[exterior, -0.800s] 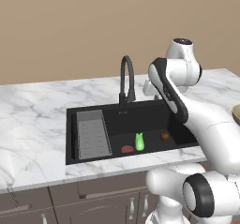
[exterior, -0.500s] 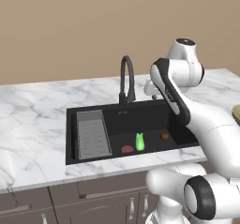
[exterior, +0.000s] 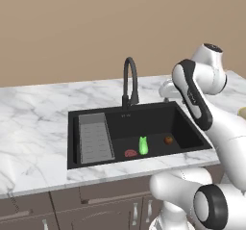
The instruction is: Remove the corn and apple from the sink. Then move the bowl and cup from the counter to the sink for washing.
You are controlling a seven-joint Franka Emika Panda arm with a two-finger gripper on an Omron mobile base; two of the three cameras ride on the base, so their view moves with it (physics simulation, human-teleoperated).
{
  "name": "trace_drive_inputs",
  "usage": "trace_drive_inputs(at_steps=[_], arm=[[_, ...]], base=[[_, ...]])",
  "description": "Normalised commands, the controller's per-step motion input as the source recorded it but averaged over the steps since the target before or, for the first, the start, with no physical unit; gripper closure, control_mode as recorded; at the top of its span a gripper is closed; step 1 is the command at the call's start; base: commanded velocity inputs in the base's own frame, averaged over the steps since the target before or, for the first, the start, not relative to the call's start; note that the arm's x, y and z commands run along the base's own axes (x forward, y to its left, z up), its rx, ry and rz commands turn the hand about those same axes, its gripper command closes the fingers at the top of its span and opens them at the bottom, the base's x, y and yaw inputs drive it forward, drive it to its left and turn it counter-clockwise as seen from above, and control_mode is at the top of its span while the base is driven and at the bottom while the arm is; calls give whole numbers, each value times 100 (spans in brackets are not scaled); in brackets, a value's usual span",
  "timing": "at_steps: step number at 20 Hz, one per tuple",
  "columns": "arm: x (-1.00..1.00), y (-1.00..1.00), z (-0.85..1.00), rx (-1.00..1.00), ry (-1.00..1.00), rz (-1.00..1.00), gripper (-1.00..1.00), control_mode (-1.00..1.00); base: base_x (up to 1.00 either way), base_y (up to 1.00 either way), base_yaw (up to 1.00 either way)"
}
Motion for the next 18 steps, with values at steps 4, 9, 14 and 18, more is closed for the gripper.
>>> trace_drive_inputs(at_steps=[4,9,14,18], arm=[[-4,-28,-9,13,0,0,-100,-100],[0,-17,-17,3,0,0,-100,-100],[5,-9,-25,1,0,-4,-100,-100],[6,-10,-30,3,0,-1,-100,-100]], base=[[0,0,0],[0,0,0],[0,0,0],[0,0,0]])
